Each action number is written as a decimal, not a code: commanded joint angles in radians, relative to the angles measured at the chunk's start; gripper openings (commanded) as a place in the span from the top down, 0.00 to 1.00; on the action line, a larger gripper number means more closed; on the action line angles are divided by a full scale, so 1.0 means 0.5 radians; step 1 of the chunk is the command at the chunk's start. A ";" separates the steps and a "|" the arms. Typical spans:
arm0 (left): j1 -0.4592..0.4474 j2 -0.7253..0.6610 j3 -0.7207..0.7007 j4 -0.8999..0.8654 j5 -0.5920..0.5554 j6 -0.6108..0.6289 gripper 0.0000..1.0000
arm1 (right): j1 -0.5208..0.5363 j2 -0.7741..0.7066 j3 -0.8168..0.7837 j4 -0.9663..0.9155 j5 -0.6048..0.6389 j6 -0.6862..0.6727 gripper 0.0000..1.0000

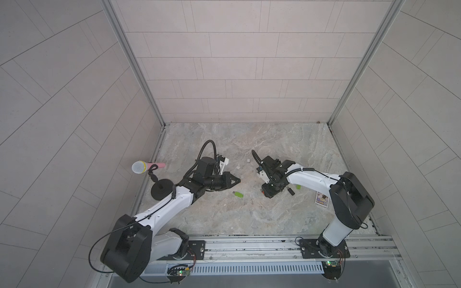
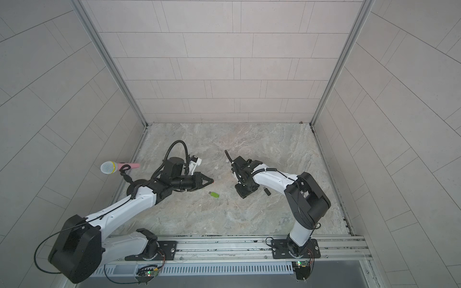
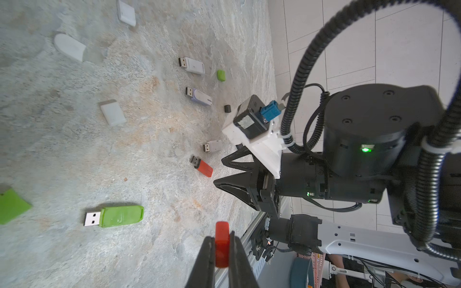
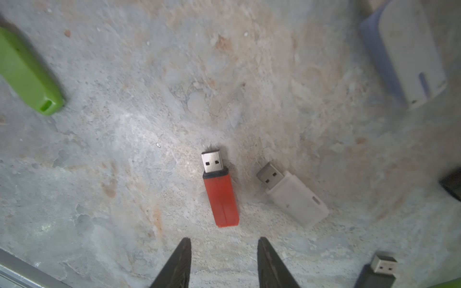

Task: Close the usb drive cover
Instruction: Pick up the USB drive from the center of the board.

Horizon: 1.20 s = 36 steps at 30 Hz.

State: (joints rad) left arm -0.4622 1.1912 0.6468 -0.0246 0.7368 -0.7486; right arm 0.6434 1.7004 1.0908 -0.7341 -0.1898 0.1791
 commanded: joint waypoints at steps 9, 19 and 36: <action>0.025 -0.060 -0.016 -0.058 -0.004 0.040 0.88 | 0.072 0.230 0.148 -0.119 0.099 -0.064 0.60; 0.036 -0.072 -0.011 -0.082 0.005 0.093 0.88 | 0.076 0.420 0.196 -0.164 0.122 -0.062 0.65; 0.044 -0.103 -0.008 -0.098 -0.016 0.095 0.89 | 0.265 0.304 0.066 -0.120 0.022 -0.283 0.85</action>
State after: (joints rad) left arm -0.4454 1.1675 0.6464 -0.0696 0.7349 -0.7212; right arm 0.7414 1.8393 1.1706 -0.7811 -0.1287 0.0986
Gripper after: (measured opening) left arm 0.120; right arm 0.193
